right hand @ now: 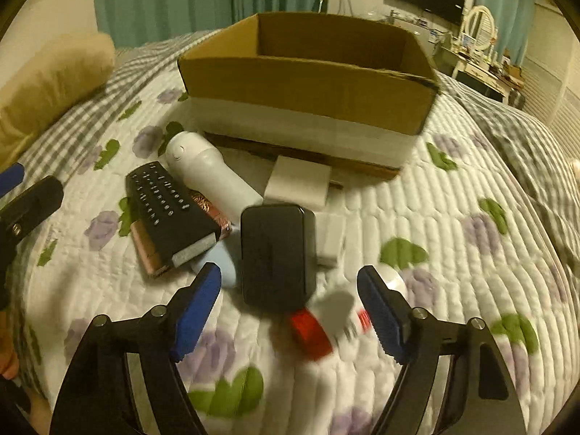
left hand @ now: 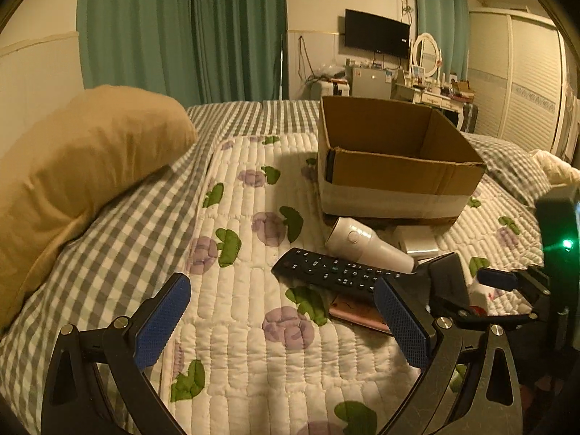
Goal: Organize rigid objects
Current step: 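Grasp the black power bank with the right tool while the left tool grasps the white hair dryer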
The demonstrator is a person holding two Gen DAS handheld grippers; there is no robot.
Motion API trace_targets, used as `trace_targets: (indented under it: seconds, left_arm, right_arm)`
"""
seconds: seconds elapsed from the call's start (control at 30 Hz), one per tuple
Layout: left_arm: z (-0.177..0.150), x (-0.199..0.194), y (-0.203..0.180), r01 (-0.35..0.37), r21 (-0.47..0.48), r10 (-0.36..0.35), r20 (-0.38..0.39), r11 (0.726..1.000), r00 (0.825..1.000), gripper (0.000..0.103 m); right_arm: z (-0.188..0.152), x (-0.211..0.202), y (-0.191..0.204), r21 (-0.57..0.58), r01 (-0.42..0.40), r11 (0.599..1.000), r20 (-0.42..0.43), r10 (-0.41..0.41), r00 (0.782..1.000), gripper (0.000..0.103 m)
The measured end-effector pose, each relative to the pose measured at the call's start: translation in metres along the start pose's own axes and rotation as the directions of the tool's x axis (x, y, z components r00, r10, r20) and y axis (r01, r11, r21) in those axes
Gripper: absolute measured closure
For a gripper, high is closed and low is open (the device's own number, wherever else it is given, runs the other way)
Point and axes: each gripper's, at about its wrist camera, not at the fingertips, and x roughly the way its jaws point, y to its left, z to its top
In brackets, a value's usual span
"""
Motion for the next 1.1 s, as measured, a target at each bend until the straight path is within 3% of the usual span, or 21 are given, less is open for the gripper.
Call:
trace_targets:
  seconds: [0.17, 0.3, 0.5, 0.77, 0.9, 1.0, 1.1]
  left_arm:
    - [0.006, 0.02, -0.006, -0.002, 0.022, 0.002, -0.015, 1.0, 1.0, 0.0]
    - [0.013, 0.034, -0.013, 0.006, 0.045, -0.005, -0.022, 0.999, 1.0, 0.0]
    - [0.032, 0.071, -0.028, 0.017, 0.068, -0.012, -0.073, 0.998, 0.997, 0.0]
    - [0.036, 0.121, -0.046, 0.136, 0.014, -0.13, -0.202, 0.991, 0.971, 0.003]
    - [0.031, 0.139, -0.067, 0.222, -0.006, -0.215, -0.262, 0.975, 0.941, 0.01]
    - [0.032, 0.145, -0.078, 0.195, 0.018, -0.182, -0.28, 0.981, 0.943, 0.014]
    - [0.036, 0.145, -0.075, 0.198, -0.036, -0.2, -0.283, 0.98, 0.938, 0.032]
  right_arm:
    - [0.011, 0.027, 0.004, 0.027, -0.016, 0.999, -0.025, 0.017, 1.0, 0.053]
    - [0.013, 0.022, 0.0, 0.047, -0.021, 0.999, 0.015, 0.02, 1.0, 0.06]
    - [0.022, -0.018, -0.022, 0.086, -0.01, 0.996, 0.154, -0.004, 0.988, 0.06]
    - [0.031, -0.025, -0.045, 0.152, -0.047, 0.987, 0.17, 0.02, 0.985, 0.06]
    - [0.031, -0.029, -0.049, 0.156, -0.058, 0.986, 0.179, 0.029, 0.983, 0.06]
    - [0.031, -0.03, -0.053, 0.162, -0.064, 0.985, 0.186, 0.033, 0.982, 0.06]
    - [0.03, -0.029, -0.057, 0.171, -0.062, 0.983, 0.185, 0.03, 0.982, 0.06]
